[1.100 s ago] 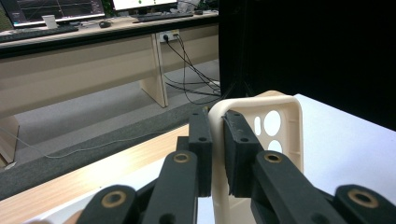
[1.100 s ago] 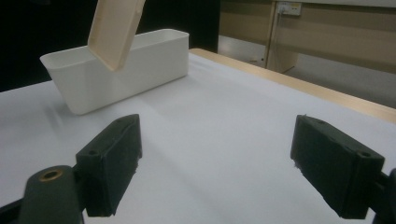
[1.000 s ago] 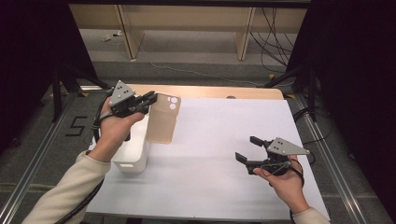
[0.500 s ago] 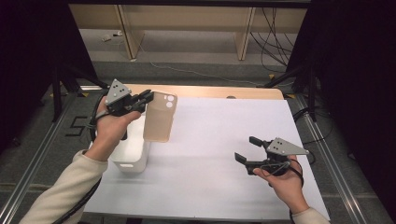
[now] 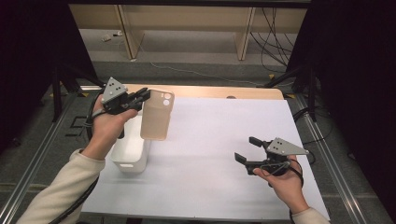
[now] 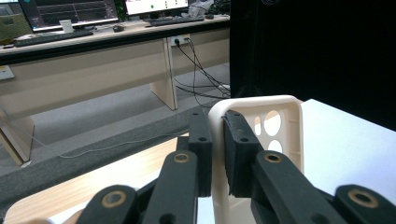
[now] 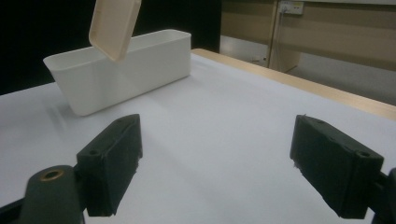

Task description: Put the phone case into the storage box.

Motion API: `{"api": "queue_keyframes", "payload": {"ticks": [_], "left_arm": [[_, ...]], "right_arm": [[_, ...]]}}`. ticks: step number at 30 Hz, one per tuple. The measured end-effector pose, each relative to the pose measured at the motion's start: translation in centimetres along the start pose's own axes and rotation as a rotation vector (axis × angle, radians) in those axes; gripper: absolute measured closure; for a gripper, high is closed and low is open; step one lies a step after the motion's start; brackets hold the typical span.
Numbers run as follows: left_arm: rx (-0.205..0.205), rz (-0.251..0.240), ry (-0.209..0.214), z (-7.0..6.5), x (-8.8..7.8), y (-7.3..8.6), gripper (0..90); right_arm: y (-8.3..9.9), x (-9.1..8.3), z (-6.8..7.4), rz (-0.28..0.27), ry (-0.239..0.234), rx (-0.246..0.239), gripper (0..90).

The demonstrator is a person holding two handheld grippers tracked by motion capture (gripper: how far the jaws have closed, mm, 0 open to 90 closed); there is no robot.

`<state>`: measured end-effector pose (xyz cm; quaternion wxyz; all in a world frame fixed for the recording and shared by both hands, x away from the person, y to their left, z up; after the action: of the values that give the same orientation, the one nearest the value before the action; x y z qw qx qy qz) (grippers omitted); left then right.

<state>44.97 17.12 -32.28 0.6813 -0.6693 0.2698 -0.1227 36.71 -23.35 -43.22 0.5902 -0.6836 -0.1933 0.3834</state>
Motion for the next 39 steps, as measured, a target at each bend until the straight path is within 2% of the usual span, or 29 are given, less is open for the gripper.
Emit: {"api": "queue_keyframes", "payload": {"ticks": [1,2,6,8,12,16,17,19,21,24,26,27,32,33,35,36,39], "left_arm": [[-0.007,-0.001,-0.003,0.1,0.0,0.0,82.3],[-0.010,-0.001,-0.002,0.1,0.0,0.0,82.3],[-0.028,0.005,-0.017,0.4,-0.1,0.1,82.3],[-0.024,0.007,-0.018,0.5,0.0,0.1,82.3],[-0.027,0.008,-0.024,0.8,0.0,0.1,82.3],[-0.028,0.008,-0.029,1.1,0.0,0.1,82.3],[-0.031,0.007,-0.028,1.1,0.0,0.1,82.3],[-0.037,0.015,-0.020,1.3,0.0,0.1,82.3],[-0.040,0.017,-0.017,1.4,0.0,0.1,82.4],[-0.035,0.015,-0.026,1.6,-0.1,0.1,82.3],[-0.037,0.012,-0.029,1.8,-0.1,0.1,82.4],[-0.036,0.014,-0.032,1.9,-0.1,0.1,82.4],[-0.035,0.007,-0.040,2.2,-0.3,0.0,82.4],[-0.032,0.009,-0.043,2.3,-0.3,-0.1,82.3],[-0.031,0.008,-0.043,2.4,-0.3,-0.1,82.4],[-0.035,0.006,-0.045,2.4,-0.4,-0.1,82.3],[-0.028,0.007,-0.049,2.6,-0.4,-0.2,82.3]], "right_arm": [[0.0,0.1,-0.1,-0.015,-0.001,-0.013,18.1],[0.0,-0.1,0.0,0.007,-0.002,-0.001,18.2],[0.0,0.0,0.1,0.002,-0.005,0.002,18.1],[0.0,0.1,0.0,-0.011,-0.001,-0.011,18.2],[0.0,0.1,0.1,-0.010,-0.010,0.007,18.2],[0.0,0.0,0.1,0.003,-0.003,0.004,18.3],[0.0,-0.2,0.1,0.025,-0.002,0.002,18.3],[0.0,0.1,0.2,-0.014,-0.015,0.016,18.3],[0.0,0.0,0.1,0.005,-0.004,0.006,18.4],[0.0,0.1,0.2,-0.003,-0.006,0.013,18.4],[0.0,0.1,0.0,-0.016,0.001,-0.010,18.4],[0.0,-0.1,0.0,0.009,0.006,-0.016,18.5],[0.0,-0.2,0.1,0.027,-0.003,0.004,18.5],[0.0,0.0,0.1,-0.001,-0.005,0.014,18.5],[0.0,0.0,0.0,-0.002,0.001,-0.008,18.6],[0.0,-0.1,0.1,0.011,-0.002,0.004,18.6],[0.0,0.1,0.1,-0.004,-0.003,0.008,18.6]]}}
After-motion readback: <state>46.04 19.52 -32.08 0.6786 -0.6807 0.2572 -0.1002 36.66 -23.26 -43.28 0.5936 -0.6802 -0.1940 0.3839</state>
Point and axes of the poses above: each handheld gripper's, and its own axes: x roughly forward along the jaws, y roughly out of its underside, z roughly to its left, the point moved 3 cm from there along x, roughly forward along the jaws, and after that the axes turned 4 degrees about -x, right-handed, at the moved point
